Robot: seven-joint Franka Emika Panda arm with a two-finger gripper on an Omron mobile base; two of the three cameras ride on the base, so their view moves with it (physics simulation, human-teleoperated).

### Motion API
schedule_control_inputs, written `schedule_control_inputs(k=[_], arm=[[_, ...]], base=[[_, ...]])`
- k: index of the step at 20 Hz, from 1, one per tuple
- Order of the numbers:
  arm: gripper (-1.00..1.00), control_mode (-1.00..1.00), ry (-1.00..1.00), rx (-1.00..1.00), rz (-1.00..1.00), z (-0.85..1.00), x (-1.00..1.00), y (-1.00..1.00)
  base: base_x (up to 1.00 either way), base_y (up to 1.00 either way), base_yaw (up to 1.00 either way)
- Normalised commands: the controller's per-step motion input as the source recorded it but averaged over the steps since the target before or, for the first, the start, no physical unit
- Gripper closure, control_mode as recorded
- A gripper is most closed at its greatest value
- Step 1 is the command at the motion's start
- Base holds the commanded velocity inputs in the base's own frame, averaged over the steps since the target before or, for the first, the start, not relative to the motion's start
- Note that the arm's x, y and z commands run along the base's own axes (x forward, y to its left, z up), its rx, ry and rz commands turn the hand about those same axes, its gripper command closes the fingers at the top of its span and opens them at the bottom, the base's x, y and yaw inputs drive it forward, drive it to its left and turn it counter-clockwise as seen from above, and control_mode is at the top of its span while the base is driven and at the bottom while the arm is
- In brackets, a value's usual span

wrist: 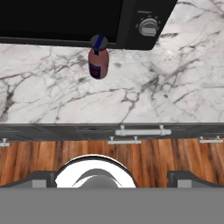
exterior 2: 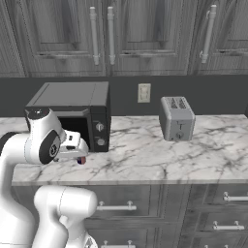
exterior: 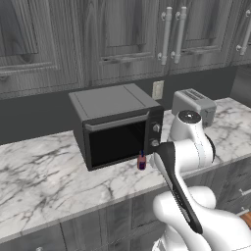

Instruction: There is a wine glass and glass cup on the dining counter. Place the wine bottle next to the wine glass and the juice bottle next to the glass cup.

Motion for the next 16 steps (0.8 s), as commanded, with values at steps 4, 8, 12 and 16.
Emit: schedule_control_inputs(k=[4,8,12,16], arm=[[-1.00,1.00,0.00,0.00,0.00,0.00,0.00,0.00],[-1.00,1.00,0.00,0.00,0.00,0.00,0.00,0.00],[-1.00,1.00,0.00,0.00,0.00,0.00,0.00,0.00],[-1.00,1.00,0.00,0.00,0.00,0.00,0.00,0.00]], base=[[0.02,0.00,0.00],[0.00,0.00,0.00],[0.00,0.00,0.00],[0.00,0.00,0.00]])
